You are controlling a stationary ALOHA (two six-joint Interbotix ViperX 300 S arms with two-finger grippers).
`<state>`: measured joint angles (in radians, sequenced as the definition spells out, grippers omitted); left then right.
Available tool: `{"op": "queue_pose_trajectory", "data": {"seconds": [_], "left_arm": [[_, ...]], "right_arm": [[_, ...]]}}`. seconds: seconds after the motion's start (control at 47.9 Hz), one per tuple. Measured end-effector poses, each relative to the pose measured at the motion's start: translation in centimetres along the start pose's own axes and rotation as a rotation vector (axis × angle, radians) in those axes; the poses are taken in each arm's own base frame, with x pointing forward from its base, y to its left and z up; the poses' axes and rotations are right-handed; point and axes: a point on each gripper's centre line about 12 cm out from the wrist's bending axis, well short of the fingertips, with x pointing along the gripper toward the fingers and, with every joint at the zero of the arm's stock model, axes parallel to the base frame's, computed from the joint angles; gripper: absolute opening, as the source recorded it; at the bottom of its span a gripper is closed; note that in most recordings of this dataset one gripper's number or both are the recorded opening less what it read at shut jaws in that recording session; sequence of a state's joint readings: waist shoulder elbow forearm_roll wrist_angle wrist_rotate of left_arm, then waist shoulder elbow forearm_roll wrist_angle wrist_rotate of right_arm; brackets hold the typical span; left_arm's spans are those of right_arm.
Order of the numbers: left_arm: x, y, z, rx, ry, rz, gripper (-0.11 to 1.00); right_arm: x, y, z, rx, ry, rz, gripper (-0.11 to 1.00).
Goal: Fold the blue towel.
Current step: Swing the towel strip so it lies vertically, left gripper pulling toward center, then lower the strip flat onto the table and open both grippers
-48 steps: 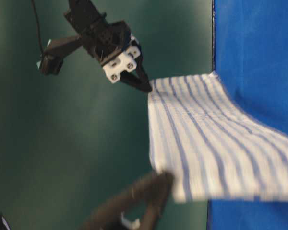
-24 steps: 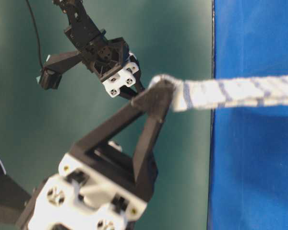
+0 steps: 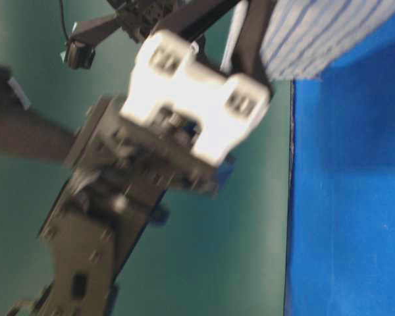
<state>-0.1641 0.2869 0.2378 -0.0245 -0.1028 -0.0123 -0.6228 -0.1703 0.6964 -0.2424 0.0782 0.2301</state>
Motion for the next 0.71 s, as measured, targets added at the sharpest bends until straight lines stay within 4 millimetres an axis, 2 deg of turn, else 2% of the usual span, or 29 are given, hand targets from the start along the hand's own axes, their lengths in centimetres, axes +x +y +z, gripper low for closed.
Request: {"op": "queue_pose_trajectory", "data": {"seconds": [0.146, 0.271, 0.438, 0.71], "left_arm": [[0.6, 0.1, -0.5, -0.004, 0.000, 0.002, 0.04], [0.4, 0.2, -1.6, -0.009, 0.026, 0.004, 0.04], [-1.2, 0.3, -4.2, -0.050, 0.090, 0.009, 0.04], [-3.9, 0.2, -7.4, -0.172, 0.168, 0.020, 0.03]], "right_arm": [[0.0, -0.3, -0.4, 0.003, 0.021, -0.009, 0.03], [1.0, -0.2, -0.6, 0.001, 0.041, -0.007, 0.03], [3.9, 0.1, -0.9, -0.003, 0.077, -0.001, 0.03], [8.7, 2.1, 0.2, -0.038, 0.089, 0.037, 0.03]]}}
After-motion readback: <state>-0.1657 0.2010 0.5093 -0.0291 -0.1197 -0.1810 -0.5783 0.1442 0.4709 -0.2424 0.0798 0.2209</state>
